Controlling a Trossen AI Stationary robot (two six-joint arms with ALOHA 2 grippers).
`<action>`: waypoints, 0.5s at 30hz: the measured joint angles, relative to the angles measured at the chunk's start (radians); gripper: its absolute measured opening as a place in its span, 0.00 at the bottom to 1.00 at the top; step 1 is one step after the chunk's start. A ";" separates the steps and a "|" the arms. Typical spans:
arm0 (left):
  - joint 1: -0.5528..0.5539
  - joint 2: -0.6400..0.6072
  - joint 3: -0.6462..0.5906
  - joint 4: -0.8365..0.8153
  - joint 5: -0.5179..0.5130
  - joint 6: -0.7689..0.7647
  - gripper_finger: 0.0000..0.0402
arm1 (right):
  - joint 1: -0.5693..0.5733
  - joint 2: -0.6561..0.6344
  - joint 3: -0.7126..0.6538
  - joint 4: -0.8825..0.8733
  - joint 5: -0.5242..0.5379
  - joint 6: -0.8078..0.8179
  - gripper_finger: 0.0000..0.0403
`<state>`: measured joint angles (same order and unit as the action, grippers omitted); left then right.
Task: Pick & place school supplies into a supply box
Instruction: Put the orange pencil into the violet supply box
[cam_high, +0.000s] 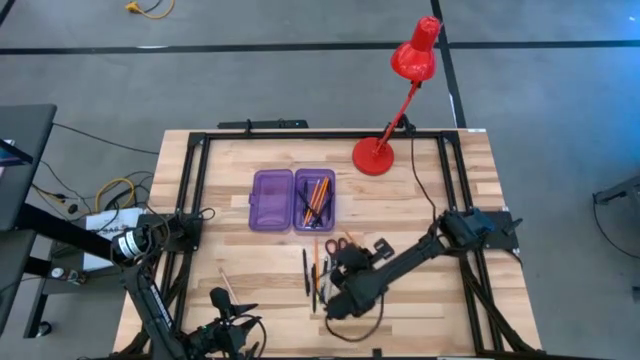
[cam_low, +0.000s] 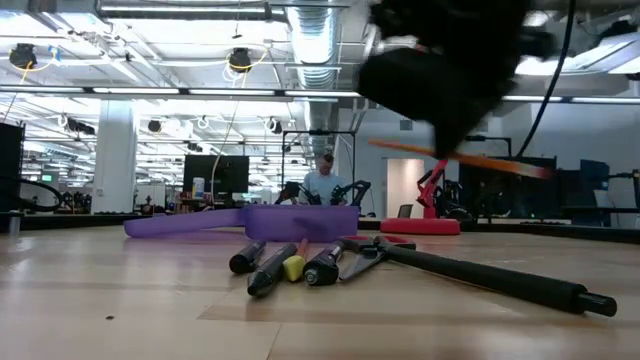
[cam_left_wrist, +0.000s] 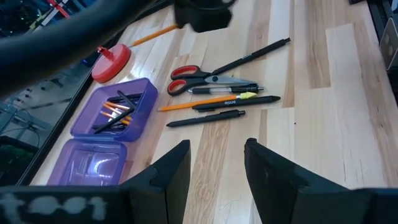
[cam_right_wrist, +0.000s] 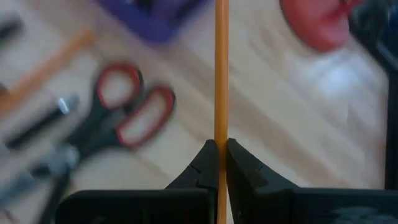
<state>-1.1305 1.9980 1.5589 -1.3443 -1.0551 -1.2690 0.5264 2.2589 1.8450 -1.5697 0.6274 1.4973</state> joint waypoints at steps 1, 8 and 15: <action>0.000 0.000 0.000 0.000 0.000 -0.001 0.35 | -0.014 0.000 0.021 -0.001 0.024 -0.020 0.00; -0.001 0.000 -0.048 0.043 0.004 -0.033 0.35 | -0.129 -0.001 0.161 0.083 0.172 -0.215 0.00; -0.006 0.000 -0.125 0.078 0.072 -0.112 0.35 | -0.269 -0.002 0.197 0.322 0.174 -0.511 0.00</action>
<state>-1.1363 1.9980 1.4343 -1.2659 -0.9827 -1.3808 0.2571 2.2574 2.0417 -1.2482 0.8009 0.9864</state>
